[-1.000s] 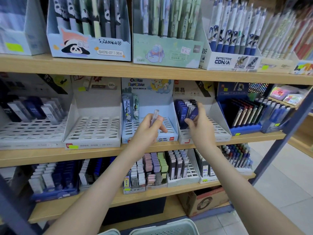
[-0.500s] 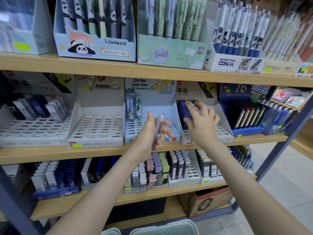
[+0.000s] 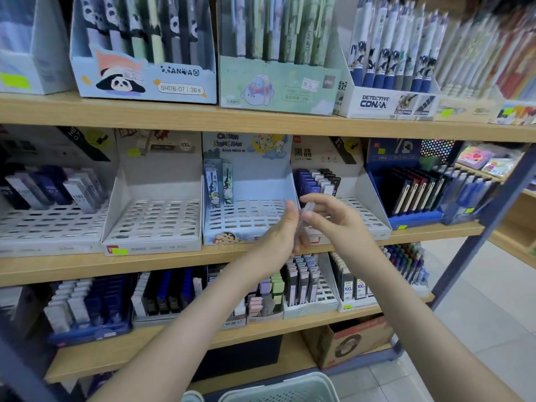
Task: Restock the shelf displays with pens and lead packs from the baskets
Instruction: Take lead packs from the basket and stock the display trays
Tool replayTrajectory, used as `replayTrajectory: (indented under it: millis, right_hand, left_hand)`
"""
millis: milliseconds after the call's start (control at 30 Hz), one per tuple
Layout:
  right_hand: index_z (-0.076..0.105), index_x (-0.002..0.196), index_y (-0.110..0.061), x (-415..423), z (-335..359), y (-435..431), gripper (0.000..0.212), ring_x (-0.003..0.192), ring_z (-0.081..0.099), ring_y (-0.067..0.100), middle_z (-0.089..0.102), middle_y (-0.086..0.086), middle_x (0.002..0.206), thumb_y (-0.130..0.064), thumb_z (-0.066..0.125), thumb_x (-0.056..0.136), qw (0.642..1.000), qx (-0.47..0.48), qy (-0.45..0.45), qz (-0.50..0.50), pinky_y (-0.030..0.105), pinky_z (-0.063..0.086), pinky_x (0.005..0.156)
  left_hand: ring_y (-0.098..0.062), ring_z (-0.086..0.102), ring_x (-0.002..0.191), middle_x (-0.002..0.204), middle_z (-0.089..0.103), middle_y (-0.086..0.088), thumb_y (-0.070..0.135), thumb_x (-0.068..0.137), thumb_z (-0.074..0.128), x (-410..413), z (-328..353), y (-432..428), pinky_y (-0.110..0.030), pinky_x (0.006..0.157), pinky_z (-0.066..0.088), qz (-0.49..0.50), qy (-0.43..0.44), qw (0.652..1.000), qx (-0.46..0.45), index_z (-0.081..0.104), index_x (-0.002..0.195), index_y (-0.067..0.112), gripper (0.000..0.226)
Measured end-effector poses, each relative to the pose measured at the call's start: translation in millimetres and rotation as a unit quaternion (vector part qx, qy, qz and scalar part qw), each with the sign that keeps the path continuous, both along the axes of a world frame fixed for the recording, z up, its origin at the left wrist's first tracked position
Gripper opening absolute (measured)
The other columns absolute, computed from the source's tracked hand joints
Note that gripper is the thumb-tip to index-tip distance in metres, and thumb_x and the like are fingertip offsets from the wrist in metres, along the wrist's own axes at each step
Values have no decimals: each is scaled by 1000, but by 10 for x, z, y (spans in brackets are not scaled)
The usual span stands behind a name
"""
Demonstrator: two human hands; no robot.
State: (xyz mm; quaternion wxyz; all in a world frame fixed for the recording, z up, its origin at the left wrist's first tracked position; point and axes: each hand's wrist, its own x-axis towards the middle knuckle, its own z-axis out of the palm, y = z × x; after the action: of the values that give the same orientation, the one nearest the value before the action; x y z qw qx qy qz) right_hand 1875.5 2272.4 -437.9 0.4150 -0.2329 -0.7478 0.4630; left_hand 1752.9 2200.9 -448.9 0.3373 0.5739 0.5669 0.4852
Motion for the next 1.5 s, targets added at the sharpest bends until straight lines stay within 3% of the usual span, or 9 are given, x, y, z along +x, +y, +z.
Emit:
replayTrajectory:
  millis: [133,200,367,500,667,900,1100,1367,1500]
  right_hand:
    - [63,112,-18,148,28,90,27,86,64,15,68,2,90,-2,57,92,995,-65,77,-11,30,53,85]
    - [61,114,-17,218,38,171,29,86,65,15,68,3,93,0,55,92,988,-83,114,-56,31,54,85]
    - [57,108,-25,351,54,424,23,98,64,17,66,3,104,-7,57,92,984,1,60,-166,37,52,92]
    - [56,105,-24,294,42,546,24,95,60,9,62,-5,98,-4,54,93,978,103,0,-180,34,51,90]
    - [57,104,-28,249,41,667,29,93,58,4,62,-12,99,-2,54,93,976,154,-27,-154,29,50,88]
    - [62,100,-24,235,108,751,29,89,58,-1,62,-11,95,3,55,91,981,163,-66,-79,23,51,85]
    - [60,118,-21,211,-121,803,32,102,45,6,52,-17,106,-2,55,92,944,264,-138,-142,24,41,89]
    - [35,144,-28,192,-278,692,61,106,33,12,46,0,132,1,49,92,919,294,-204,-167,26,28,92]
    - [8,151,-32,186,-342,614,80,133,35,20,37,5,148,-3,53,92,944,216,-210,-138,30,29,107]
  left_hand:
    - [-8,56,88,97,59,8,50,99,33,78,12,107,-19,74,42,60,80,993,57,46,104,28,27]
    - [-7,53,109,121,56,4,41,99,44,83,-35,189,-13,89,39,102,181,973,105,46,127,19,35]
    - [-21,34,141,149,42,-6,34,96,54,-4,-312,361,-36,117,7,164,496,828,203,43,142,11,53]
    - [-29,51,127,132,59,-11,26,83,72,-9,-498,455,-44,109,35,141,579,780,188,61,124,12,45]
    - [-33,53,122,121,62,-10,3,59,85,-38,-633,491,-43,98,47,140,590,767,210,59,119,10,66]
    - [-30,47,125,121,61,-7,8,62,86,-46,-651,498,-42,97,48,150,593,762,214,58,121,12,66]
    - [-30,52,123,119,64,-5,14,68,85,-54,-647,511,-41,94,49,162,592,758,218,63,117,13,54]
    - [-30,56,119,113,66,-7,16,72,83,30,-603,490,-40,96,48,171,593,761,201,65,112,12,44]
    - [-33,60,113,106,68,-10,5,54,85,108,-547,444,-42,94,50,168,593,769,170,67,106,8,55]
